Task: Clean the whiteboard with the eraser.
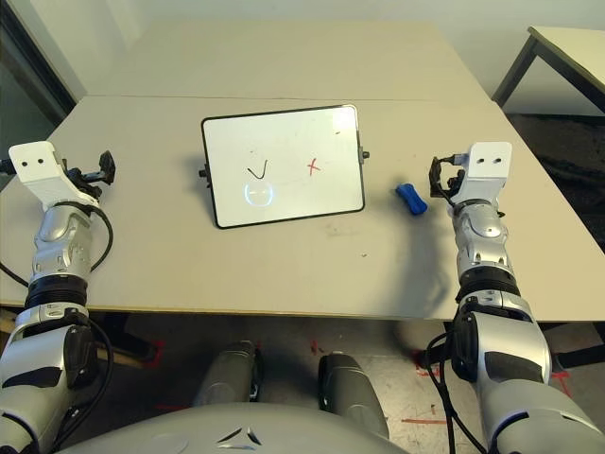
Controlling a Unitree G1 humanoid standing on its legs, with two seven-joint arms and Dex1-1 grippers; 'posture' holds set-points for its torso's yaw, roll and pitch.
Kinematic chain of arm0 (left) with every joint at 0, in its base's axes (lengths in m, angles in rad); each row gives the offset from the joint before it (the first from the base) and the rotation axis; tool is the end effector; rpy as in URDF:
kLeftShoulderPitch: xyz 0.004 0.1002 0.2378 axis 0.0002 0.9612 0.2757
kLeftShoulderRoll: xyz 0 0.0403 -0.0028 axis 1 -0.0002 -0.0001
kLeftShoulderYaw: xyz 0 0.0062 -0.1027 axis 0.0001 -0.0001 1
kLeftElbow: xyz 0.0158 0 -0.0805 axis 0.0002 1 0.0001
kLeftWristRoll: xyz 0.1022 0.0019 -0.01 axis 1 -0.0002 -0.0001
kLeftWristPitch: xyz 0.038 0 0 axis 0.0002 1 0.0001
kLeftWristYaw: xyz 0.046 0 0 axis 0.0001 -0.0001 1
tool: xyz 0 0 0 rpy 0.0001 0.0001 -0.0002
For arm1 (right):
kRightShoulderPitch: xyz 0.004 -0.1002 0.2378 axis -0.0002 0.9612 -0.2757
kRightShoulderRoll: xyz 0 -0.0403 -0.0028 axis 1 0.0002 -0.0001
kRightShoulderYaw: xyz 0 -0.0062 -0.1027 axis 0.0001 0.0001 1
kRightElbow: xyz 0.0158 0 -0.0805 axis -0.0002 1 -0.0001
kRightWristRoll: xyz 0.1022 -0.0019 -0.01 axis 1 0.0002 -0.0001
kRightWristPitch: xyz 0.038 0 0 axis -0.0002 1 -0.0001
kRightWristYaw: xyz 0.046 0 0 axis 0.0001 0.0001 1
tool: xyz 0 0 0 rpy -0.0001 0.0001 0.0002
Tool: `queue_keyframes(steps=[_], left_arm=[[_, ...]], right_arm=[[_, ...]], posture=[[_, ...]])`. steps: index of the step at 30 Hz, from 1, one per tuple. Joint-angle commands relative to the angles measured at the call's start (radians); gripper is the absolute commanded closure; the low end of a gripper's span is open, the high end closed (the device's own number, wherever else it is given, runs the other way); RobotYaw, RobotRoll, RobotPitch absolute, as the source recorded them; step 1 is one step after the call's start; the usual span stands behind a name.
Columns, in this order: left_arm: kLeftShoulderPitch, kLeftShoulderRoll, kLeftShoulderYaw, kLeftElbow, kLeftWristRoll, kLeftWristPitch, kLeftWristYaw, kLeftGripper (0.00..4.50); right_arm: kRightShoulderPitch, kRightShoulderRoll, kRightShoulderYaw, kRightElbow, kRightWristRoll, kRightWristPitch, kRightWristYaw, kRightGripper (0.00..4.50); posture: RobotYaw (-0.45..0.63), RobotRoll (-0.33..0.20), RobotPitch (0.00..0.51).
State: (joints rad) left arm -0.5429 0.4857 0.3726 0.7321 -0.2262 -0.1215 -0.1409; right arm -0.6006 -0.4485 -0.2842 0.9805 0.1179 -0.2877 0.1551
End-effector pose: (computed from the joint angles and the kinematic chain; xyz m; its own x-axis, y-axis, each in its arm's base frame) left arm 0.2810 0.3103 0.1015 0.9516 0.2963 0.0820 -0.2985 0.9543 0.0154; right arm 0.2890 -0.2905 0.0713 0.9774 -0.2111 0.0055 0.2101 0.9693 -0.1274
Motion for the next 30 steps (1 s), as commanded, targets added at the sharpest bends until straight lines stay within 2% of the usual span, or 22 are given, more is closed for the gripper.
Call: queue_keyframes(steps=[1,10,13,17,19,22,27,30], left_arm=[[-0.026,0.007,-0.012,0.030,0.016,-0.006,-0.005,0.00],[-0.049,0.029,-0.008,0.062,0.021,-0.012,-0.034,0.00],[-0.057,0.054,-0.005,0.078,0.011,-0.022,-0.080,0.00],[-0.062,0.080,-0.006,0.059,-0.037,0.003,-0.235,0.00],[-0.073,0.105,-0.005,0.053,-0.069,0.026,-0.345,0.00],[-0.083,0.139,-0.026,0.018,-0.122,0.096,-0.544,0.00],[-0.081,0.196,-0.073,-0.061,-0.182,0.210,-0.835,0.00],[-0.084,0.238,-0.109,-0.123,-0.221,0.328,-0.990,0.00]], right_arm=[[0.014,0.010,-0.003,-0.021,0.006,-0.002,-0.009,0.05],[0.037,0.026,-0.008,-0.157,0.034,0.060,0.009,0.05],[0.031,0.026,-0.009,-0.297,0.038,0.279,-0.066,0.05],[0.015,-0.016,0.014,-0.514,0.074,0.598,-0.012,0.05],[0.009,-0.047,0.040,-0.599,0.117,0.817,0.060,0.05],[-0.009,-0.084,0.078,-0.688,0.139,1.053,0.103,0.05],[-0.053,-0.141,0.144,-0.759,0.169,1.311,0.202,0.05],[-0.078,-0.169,0.205,-0.739,0.152,1.377,0.248,0.05]], posture=[[0.30,0.000,0.045],[0.29,0.000,0.052],[0.27,0.000,0.064],[0.26,0.000,0.070],[0.26,0.000,0.070],[0.26,0.000,0.071],[0.27,0.000,0.069],[0.27,0.000,0.067]])
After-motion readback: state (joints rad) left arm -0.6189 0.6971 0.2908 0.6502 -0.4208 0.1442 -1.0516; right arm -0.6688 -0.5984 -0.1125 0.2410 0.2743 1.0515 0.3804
